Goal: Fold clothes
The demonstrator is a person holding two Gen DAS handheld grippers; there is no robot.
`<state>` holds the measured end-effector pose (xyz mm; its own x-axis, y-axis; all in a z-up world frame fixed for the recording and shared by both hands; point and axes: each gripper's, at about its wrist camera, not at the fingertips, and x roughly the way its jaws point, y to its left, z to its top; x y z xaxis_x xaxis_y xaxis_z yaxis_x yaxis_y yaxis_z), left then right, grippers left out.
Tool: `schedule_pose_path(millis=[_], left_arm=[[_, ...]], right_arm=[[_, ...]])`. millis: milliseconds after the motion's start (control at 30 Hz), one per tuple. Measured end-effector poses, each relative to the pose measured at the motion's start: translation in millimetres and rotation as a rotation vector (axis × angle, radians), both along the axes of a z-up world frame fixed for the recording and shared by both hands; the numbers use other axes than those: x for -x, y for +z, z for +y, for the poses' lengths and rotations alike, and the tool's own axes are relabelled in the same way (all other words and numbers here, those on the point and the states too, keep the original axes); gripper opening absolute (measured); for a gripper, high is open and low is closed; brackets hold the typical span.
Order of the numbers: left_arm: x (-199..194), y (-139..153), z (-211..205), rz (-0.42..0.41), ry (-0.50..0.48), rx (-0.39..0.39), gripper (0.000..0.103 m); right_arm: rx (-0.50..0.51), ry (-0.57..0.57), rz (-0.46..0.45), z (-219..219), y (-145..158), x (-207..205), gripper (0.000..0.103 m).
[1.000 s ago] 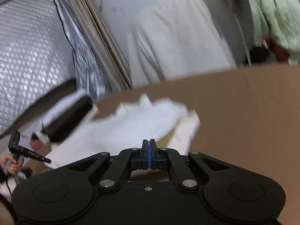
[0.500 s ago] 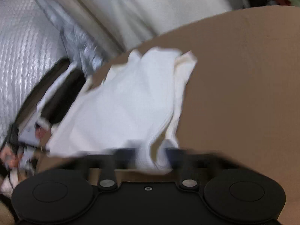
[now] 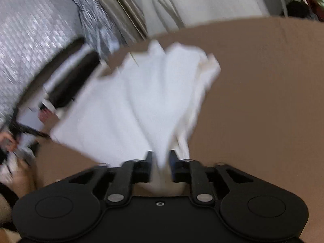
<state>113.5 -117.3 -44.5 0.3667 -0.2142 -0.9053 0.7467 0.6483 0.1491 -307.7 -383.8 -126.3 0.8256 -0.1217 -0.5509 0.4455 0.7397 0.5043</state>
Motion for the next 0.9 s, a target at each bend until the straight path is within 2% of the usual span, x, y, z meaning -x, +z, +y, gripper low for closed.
schedule_pose_path(millis=[33, 67, 133, 233, 367, 500, 533, 567, 667, 700, 767, 800, 900], left_arm=[[1, 4, -11, -0.02, -0.015, 0.011, 0.034], [-1, 6, -25, -0.035, -0.021, 0.03, 0.04], [-6, 8, -53, -0.035, -0.016, 0.085, 0.042], [-22, 5, -89, 0.031, 0.03, 0.198, 0.042], [-45, -3, -121, 0.09, 0.095, 0.297, 0.042], [-43, -12, -140, 0.045, 0.085, 0.284, 0.042], [-45, -14, -143, 0.021, 0.083, 0.279, 0.042], [-45, -16, -141, -0.011, 0.083, 0.279, 0.042], [-48, -18, -130, -0.085, 0.093, 0.307, 0.042], [-50, -18, -125, -0.1, 0.097, 0.322, 0.042], [-59, -19, -120, -0.11, 0.092, 0.332, 0.042], [-63, -19, -118, -0.114, 0.089, 0.336, 0.042], [-80, -30, -119, -0.106, 0.1, 0.352, 0.051]], right_arm=[[-0.02, -0.005, -0.019, -14, 5, -8, 0.044], [-0.044, -0.01, -0.035, -28, 10, -16, 0.045], [-0.094, -0.024, -0.047, -56, 15, -35, 0.045], [-0.174, -0.08, 0.027, -91, 0, -72, 0.045], [-0.136, -0.123, 0.099, -109, -19, -103, 0.045], [-0.133, -0.198, 0.047, -124, -31, -118, 0.045], [-0.138, -0.216, 0.023, -127, -32, -119, 0.039], [-0.12, -0.224, 0.015, -128, -30, -124, 0.005], [0.064, -0.288, 0.003, -107, -8, -122, 0.005], [0.088, -0.312, -0.011, -101, -2, -116, 0.005], [0.17, -0.346, 0.034, -85, 9, -112, 0.005], [0.201, -0.331, 0.091, -82, 9, -118, 0.004], [0.285, -0.338, 0.278, -82, 7, -143, 0.003]])
